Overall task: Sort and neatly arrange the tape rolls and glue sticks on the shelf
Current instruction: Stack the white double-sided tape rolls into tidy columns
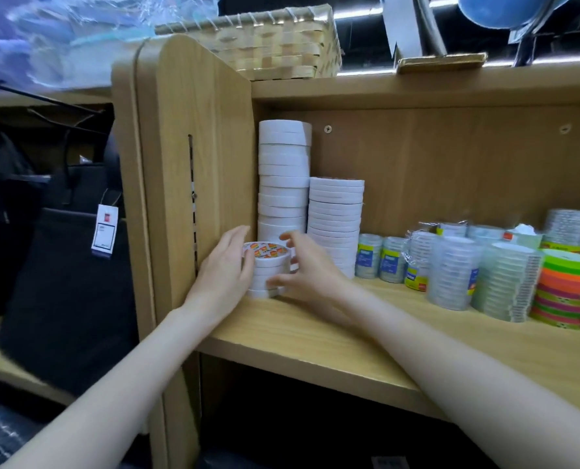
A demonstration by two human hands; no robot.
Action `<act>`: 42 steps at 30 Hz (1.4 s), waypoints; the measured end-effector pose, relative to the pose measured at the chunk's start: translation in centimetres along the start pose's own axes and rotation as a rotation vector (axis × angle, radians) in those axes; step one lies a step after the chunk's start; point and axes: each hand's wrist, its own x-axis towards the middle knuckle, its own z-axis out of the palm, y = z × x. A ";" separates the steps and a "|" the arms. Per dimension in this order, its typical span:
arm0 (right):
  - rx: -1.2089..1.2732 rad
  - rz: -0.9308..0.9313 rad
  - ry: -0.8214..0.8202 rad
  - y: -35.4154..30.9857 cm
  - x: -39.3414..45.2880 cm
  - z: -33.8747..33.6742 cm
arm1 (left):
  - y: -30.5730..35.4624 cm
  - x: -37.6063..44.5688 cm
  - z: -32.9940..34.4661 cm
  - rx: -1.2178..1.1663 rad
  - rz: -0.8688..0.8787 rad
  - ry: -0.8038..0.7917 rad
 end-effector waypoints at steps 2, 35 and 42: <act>0.035 0.017 0.020 0.1 0.6 -1.1 | 0.0 0.5 0.0 -0.010 -0.018 -0.038; -0.193 -0.041 0.695 0.0 2.2 -7.6 | 2.2 7.5 0.9 -0.043 -0.002 -0.344; -0.007 0.255 0.438 2.7 2.0 -6.6 | 5.2 8.0 2.9 0.124 -0.166 -0.356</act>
